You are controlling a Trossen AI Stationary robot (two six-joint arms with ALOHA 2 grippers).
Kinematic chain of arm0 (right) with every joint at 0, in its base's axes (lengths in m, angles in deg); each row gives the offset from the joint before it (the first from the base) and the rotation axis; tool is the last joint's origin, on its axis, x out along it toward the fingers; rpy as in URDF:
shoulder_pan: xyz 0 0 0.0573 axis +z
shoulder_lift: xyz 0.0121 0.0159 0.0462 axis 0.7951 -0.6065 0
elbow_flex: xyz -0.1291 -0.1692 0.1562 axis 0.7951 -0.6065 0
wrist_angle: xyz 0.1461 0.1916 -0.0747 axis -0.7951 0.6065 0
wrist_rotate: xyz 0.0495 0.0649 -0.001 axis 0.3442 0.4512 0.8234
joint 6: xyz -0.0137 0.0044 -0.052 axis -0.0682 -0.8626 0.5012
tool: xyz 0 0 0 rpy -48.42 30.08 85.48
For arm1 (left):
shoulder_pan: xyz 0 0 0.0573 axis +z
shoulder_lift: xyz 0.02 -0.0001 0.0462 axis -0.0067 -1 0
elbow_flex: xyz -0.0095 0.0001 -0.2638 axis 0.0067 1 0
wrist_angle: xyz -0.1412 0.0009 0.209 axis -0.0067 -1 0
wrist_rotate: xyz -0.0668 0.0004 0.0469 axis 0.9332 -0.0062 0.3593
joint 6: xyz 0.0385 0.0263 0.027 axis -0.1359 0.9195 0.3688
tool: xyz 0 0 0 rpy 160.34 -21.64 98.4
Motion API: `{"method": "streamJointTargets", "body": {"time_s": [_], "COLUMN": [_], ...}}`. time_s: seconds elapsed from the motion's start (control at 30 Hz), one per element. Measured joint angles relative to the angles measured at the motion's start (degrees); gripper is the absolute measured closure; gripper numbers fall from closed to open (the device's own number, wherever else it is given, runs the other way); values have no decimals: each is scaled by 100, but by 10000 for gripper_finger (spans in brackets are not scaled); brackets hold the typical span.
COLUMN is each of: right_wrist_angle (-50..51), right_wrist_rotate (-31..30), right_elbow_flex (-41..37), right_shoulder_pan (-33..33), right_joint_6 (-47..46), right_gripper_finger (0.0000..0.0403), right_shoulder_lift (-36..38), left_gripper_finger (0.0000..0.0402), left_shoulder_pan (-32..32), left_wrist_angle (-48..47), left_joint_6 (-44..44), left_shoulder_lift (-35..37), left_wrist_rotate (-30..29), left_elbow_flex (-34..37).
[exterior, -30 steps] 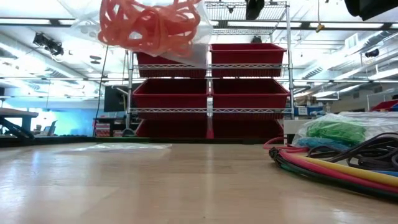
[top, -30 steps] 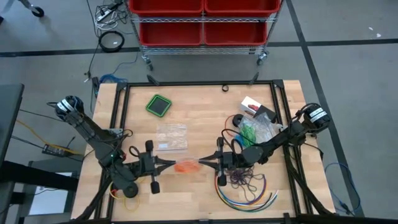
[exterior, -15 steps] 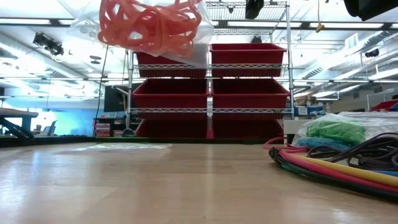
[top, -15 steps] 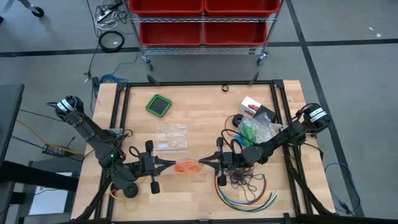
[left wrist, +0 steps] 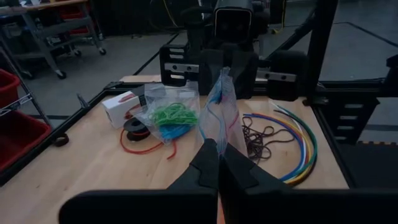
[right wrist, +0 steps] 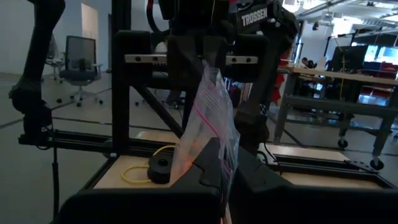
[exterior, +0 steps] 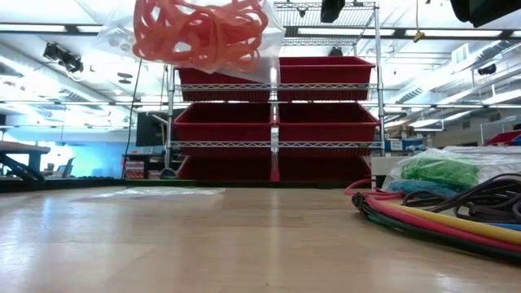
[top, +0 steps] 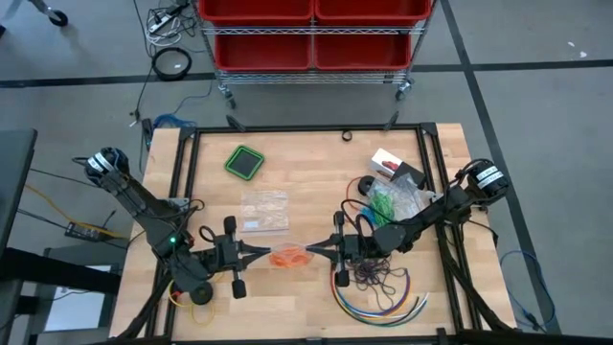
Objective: Sort rubber bands
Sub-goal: Close the transparent zip bag
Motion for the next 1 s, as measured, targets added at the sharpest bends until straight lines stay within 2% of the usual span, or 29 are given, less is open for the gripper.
{"method": "streamJointTargets", "body": {"time_s": [0.1, 0.3, 0.4, 0.53, 0.67, 0.8, 0.9, 1.0], "right_wrist_angle": [7, 364, 972, 1547, 2020, 3193, 4058, 4811], "right_wrist_rotate": [24, 239, 468, 471, 885, 1059, 1071, 1150], "right_elbow_flex": [0, 4, 4, 5, 102, 649, 1172, 1687], "right_shoulder_pan": [3, 31, -4, -40, -161, -258, -302, -317], "right_joint_6": [-180, -743, -1258, -1688, -2001, -2110, -2083, -2017], "right_gripper_finger": [403, 403, 403, 403, 403, 403, 403, 403], "right_shoulder_lift": [0, 1, 13, 13, 42, 44, 44, 44], "left_gripper_finger": [399, 383, 351, 296, 239, 190, 163, 148], "left_shoulder_pan": [-4, -4, -6, -7, 137, 438, 712, 907], "left_wrist_angle": [-163, -756, -1033, -1077, -1075, -748, -522, -621], "left_joint_6": [-46, -570, -798, -817, -839, -795, -660, -608], "left_shoulder_lift": [0, 0, 0, 2, -26, -104, -300, -609], "left_wrist_rotate": [40, 655, 696, 882, 1052, 1242, 1887, 2221], "left_elbow_flex": [-2, -5, -7, -7, -7, -12, -53, -275]}}
